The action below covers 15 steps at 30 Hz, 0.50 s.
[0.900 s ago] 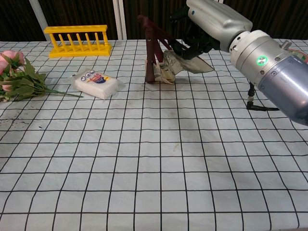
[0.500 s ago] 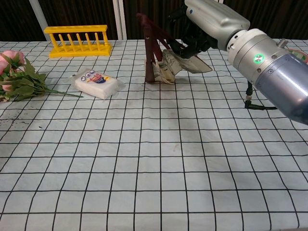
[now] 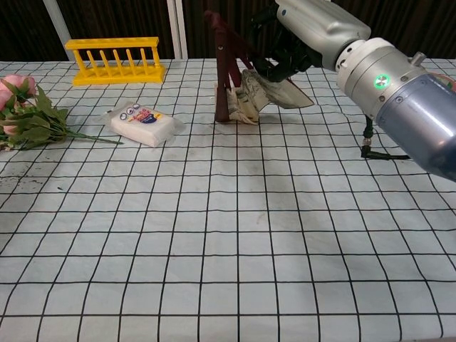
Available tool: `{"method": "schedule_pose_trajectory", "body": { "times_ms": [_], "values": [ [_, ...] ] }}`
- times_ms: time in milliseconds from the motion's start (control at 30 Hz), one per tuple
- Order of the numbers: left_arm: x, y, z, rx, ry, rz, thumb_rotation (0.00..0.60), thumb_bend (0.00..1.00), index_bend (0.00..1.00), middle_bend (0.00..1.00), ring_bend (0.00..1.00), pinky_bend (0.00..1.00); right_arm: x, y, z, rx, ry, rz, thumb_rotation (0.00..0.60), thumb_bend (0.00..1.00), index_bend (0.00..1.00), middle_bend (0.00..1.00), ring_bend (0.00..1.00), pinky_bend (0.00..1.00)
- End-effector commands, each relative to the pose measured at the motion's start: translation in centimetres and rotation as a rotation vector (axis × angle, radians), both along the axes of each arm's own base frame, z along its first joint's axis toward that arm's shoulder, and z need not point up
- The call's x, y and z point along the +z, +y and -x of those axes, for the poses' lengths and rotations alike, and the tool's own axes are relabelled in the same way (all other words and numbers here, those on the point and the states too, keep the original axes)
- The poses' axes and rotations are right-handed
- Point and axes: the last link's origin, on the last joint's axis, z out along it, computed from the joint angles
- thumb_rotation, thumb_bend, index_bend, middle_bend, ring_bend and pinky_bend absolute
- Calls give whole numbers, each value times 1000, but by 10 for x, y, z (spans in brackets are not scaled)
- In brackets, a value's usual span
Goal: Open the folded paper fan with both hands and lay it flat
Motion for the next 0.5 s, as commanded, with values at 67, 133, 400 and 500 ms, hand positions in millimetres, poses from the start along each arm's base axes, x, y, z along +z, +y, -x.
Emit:
{"method": "schedule_pose_trajectory", "body": {
  "times_ms": [67, 133, 400, 500],
  "values": [
    [0, 1, -1, -5, 2, 2, 600, 0, 26, 0, 0, 0, 2, -4, -1, -8, -3, 6, 600, 596, 893, 983, 1000, 960],
    [-1, 1, -2, -8, 3, 3, 600, 0, 27, 0, 0, 0, 3, -6, -2, -16, -12, 9, 600, 596, 893, 983, 1000, 960],
    [-2, 14, -14, -43, 14, 16, 600, 0, 50, 0, 0, 0, 12, -22, -12, -110, -135, -1, 600, 600, 899, 983, 1000, 960],
    [-4, 25, -25, -70, 9, 24, 600, 0, 53, 0, 0, 0, 19, -30, -19, -150, -192, 2, 600, 602, 900, 983, 1000, 959]
  ]
}}
